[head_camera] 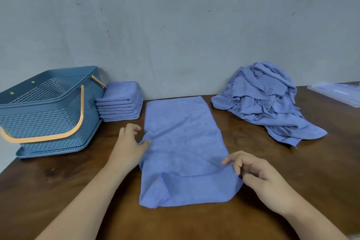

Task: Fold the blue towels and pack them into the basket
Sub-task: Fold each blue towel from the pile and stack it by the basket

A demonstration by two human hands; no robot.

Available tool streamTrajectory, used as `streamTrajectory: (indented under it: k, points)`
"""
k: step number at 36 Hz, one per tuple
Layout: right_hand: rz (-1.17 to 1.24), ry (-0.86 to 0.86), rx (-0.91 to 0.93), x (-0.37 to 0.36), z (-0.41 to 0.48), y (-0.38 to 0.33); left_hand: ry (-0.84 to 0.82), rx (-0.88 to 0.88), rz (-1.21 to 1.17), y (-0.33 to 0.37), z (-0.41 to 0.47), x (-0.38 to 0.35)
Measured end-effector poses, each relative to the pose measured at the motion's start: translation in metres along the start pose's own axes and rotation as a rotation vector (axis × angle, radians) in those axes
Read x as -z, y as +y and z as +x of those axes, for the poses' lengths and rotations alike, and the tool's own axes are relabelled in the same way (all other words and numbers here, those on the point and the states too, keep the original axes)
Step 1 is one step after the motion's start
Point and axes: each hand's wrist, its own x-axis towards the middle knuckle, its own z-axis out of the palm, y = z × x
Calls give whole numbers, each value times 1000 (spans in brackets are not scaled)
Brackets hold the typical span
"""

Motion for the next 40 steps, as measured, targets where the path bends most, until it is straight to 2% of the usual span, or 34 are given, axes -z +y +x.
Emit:
streamTrajectory:
  k: [2,6,10,15,18,21,24,27,31,35,40]
  points:
    - [18,6,-10,-1,-1,-2,-11,-132,70,0,-17,6]
    - [-27,57,-10,-6,0,-4,-107,-389,64,5,-55,22]
    - [-145,129,31,-12,1,-6,-255,-416,-31,5,-90,41]
    - [-226,106,61,-16,1,-3,-425,-443,-173,8,-119,64]
    - [-190,95,58,-16,1,-2,-397,-495,40,14,-131,56]
    - [-46,82,40,-12,0,-6,-272,-551,249,19,-134,41]
    - [41,147,37,-9,0,-11,-148,-580,252,22,-133,35]
    - [158,227,30,-7,0,-14,-22,-464,152,20,-133,38]
    - [163,305,84,-4,1,-14,-15,-369,37,21,-134,38]
    - [249,359,114,-4,-1,-21,-67,-279,-351,33,-134,41]
    - [241,337,111,-7,-3,-26,-155,-129,-773,36,-124,46]
